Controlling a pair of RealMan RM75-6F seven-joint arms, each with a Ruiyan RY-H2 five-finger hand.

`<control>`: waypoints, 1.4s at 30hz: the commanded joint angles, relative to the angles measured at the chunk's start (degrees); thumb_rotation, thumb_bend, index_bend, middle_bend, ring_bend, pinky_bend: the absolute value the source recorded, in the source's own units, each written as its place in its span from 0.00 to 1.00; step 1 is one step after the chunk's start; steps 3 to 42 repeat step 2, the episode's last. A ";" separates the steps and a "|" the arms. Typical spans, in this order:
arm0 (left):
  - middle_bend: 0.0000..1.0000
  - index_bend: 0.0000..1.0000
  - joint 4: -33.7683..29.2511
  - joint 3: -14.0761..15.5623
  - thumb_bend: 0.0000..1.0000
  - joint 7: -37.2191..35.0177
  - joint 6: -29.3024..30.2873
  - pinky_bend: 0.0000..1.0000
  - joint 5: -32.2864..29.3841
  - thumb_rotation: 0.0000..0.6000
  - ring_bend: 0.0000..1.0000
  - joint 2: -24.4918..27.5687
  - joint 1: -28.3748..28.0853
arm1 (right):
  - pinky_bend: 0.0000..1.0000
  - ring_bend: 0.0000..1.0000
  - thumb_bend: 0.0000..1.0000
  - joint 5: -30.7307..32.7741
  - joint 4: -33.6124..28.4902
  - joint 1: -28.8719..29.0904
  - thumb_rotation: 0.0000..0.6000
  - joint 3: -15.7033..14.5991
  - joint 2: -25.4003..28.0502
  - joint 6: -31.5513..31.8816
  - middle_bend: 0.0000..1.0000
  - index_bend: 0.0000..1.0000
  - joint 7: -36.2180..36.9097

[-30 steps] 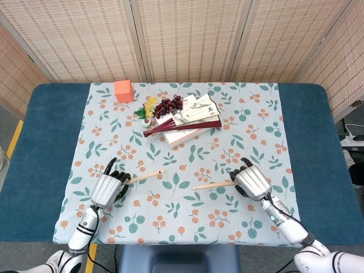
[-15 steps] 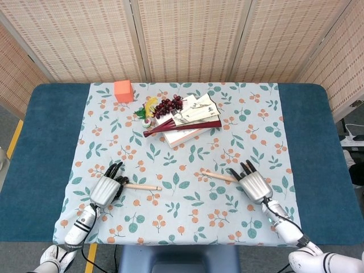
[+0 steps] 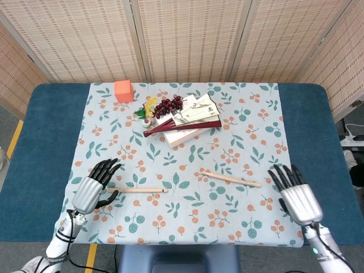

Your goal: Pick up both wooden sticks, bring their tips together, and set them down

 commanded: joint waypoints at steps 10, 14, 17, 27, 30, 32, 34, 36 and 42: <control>0.00 0.00 -14.81 5.33 0.37 9.14 7.68 0.09 -1.19 1.00 0.00 15.31 10.31 | 0.00 0.00 0.32 -1.72 1.91 -6.72 1.00 -1.76 -0.20 6.69 0.00 0.00 2.86; 0.00 0.00 -14.81 5.33 0.37 9.14 7.68 0.09 -1.19 1.00 0.00 15.31 10.31 | 0.00 0.00 0.32 -1.72 1.91 -6.72 1.00 -1.76 -0.20 6.69 0.00 0.00 2.86; 0.00 0.00 -14.81 5.33 0.37 9.14 7.68 0.09 -1.19 1.00 0.00 15.31 10.31 | 0.00 0.00 0.32 -1.72 1.91 -6.72 1.00 -1.76 -0.20 6.69 0.00 0.00 2.86; 0.00 0.00 -14.81 5.33 0.37 9.14 7.68 0.09 -1.19 1.00 0.00 15.31 10.31 | 0.00 0.00 0.32 -1.72 1.91 -6.72 1.00 -1.76 -0.20 6.69 0.00 0.00 2.86; 0.00 0.00 -14.81 5.33 0.37 9.14 7.68 0.09 -1.19 1.00 0.00 15.31 10.31 | 0.00 0.00 0.32 -1.72 1.91 -6.72 1.00 -1.76 -0.20 6.69 0.00 0.00 2.86; 0.00 0.00 -14.81 5.33 0.37 9.14 7.68 0.09 -1.19 1.00 0.00 15.31 10.31 | 0.00 0.00 0.32 -1.72 1.91 -6.72 1.00 -1.76 -0.20 6.69 0.00 0.00 2.86; 0.00 0.00 -14.81 5.33 0.37 9.14 7.68 0.09 -1.19 1.00 0.00 15.31 10.31 | 0.00 0.00 0.32 -1.72 1.91 -6.72 1.00 -1.76 -0.20 6.69 0.00 0.00 2.86; 0.00 0.00 -14.81 5.33 0.37 9.14 7.68 0.09 -1.19 1.00 0.00 15.31 10.31 | 0.00 0.00 0.32 -1.72 1.91 -6.72 1.00 -1.76 -0.20 6.69 0.00 0.00 2.86; 0.00 0.00 -14.81 5.33 0.37 9.14 7.68 0.09 -1.19 1.00 0.00 15.31 10.31 | 0.00 0.00 0.32 -1.72 1.91 -6.72 1.00 -1.76 -0.20 6.69 0.00 0.00 2.86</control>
